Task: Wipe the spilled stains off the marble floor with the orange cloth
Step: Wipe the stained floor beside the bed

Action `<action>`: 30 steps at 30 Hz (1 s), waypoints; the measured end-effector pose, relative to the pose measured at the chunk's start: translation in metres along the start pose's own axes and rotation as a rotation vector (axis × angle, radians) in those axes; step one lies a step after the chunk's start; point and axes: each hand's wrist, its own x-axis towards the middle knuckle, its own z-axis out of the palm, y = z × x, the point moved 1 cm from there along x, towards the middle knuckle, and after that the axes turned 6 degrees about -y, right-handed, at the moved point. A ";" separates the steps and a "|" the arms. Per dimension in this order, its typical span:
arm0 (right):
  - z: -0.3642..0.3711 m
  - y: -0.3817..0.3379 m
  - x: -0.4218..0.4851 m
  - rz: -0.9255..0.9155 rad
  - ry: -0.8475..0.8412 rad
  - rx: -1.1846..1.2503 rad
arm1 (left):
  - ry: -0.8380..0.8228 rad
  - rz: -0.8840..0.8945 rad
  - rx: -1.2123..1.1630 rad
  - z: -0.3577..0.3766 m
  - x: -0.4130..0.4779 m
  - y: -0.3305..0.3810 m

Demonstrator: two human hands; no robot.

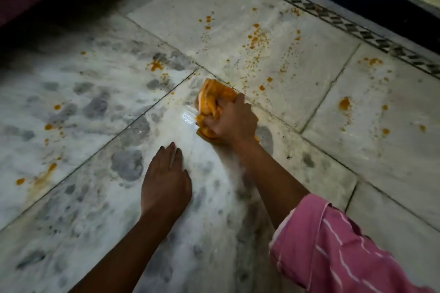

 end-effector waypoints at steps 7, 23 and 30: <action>0.003 0.050 -0.111 -0.177 -0.035 0.015 | -0.024 -0.079 -0.021 0.007 0.006 0.003; 0.004 0.042 -0.092 -0.190 0.004 -0.019 | 0.038 0.027 0.014 0.007 0.007 -0.004; -0.012 0.114 -0.095 0.131 0.082 -0.003 | 0.084 0.063 -0.007 0.014 0.006 -0.013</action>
